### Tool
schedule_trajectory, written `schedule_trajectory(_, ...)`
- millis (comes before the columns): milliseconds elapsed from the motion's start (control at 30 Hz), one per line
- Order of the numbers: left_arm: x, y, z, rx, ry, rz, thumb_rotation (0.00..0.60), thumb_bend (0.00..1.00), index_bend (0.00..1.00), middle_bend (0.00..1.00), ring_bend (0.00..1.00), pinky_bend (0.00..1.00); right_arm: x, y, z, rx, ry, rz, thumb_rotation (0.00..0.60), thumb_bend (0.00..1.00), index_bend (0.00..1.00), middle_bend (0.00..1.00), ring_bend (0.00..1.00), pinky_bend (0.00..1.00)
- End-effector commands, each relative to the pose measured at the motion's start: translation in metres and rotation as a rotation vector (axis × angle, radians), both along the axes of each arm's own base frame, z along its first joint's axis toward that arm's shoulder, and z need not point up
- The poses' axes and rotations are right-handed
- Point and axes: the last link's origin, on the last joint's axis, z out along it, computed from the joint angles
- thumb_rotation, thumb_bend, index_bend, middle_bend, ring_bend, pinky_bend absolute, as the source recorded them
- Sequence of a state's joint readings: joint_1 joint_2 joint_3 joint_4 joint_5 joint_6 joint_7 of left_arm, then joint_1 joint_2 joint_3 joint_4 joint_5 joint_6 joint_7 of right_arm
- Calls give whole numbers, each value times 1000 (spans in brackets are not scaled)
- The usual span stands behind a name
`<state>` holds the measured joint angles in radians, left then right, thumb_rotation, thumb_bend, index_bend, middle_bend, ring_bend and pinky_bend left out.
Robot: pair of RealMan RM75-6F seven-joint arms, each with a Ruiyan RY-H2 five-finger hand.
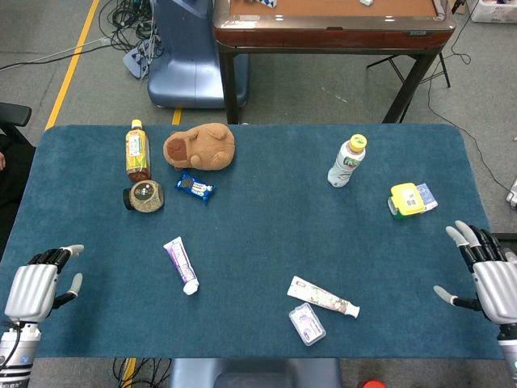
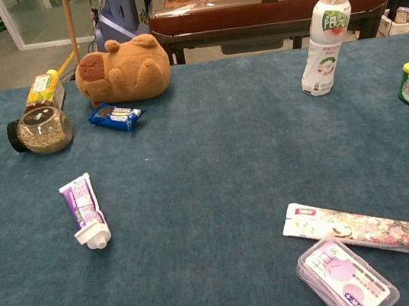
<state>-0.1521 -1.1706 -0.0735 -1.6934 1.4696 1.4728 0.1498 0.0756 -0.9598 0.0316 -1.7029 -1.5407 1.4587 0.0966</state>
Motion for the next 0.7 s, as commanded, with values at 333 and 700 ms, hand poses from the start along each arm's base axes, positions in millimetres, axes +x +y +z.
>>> schedule_trajectory(333, 7, 18, -6, -69, -28, -87, 600, 393, 261, 350, 294, 315, 12, -13, 11, -27, 20, 41, 600, 7, 0, 55, 0, 0)
schedule_trajectory(700, 28, 67, -23, -392, -25, -257, 600, 393, 220, 312, 252, 263, 33, -31, 31, -67, 58, 90, 600, 6, 0, 55, 0, 0)
